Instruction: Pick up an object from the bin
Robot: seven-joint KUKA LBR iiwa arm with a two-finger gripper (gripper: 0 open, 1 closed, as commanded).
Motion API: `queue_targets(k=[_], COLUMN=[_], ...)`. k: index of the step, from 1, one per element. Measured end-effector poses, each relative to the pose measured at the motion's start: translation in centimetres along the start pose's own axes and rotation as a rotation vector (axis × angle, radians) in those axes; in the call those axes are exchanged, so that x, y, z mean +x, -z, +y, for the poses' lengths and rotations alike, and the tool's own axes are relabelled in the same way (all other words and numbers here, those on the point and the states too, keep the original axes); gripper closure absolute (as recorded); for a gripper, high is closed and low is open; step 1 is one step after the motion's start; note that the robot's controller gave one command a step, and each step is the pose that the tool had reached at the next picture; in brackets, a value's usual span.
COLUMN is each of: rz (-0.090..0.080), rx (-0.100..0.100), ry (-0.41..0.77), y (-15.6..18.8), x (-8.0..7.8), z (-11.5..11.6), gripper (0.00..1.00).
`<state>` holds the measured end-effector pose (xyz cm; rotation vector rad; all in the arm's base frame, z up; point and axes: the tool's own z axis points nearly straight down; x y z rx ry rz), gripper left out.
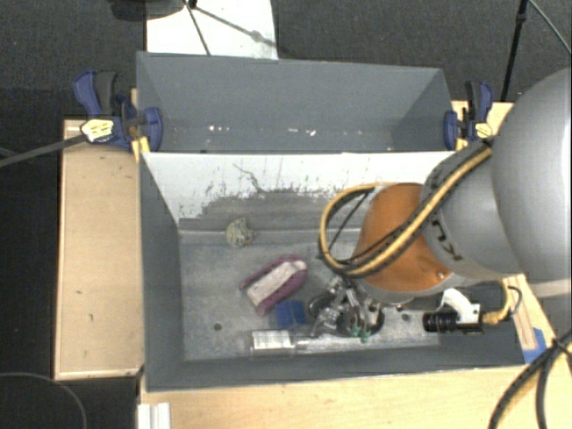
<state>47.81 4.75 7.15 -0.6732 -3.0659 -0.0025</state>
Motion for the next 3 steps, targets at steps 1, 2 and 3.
queue_targets(k=[1, 2, 3], rz=[-0.007, -0.006, -0.007], rx=[-0.002, -0.001, -0.002], ry=[0.005, 0.01, 0.017], y=[4.3, 5.1, 8.7], x=[-0.1, -0.1, -0.2], z=[0.1, 0.1, 0.1], gripper=[1.0, 1.0, 1.0])
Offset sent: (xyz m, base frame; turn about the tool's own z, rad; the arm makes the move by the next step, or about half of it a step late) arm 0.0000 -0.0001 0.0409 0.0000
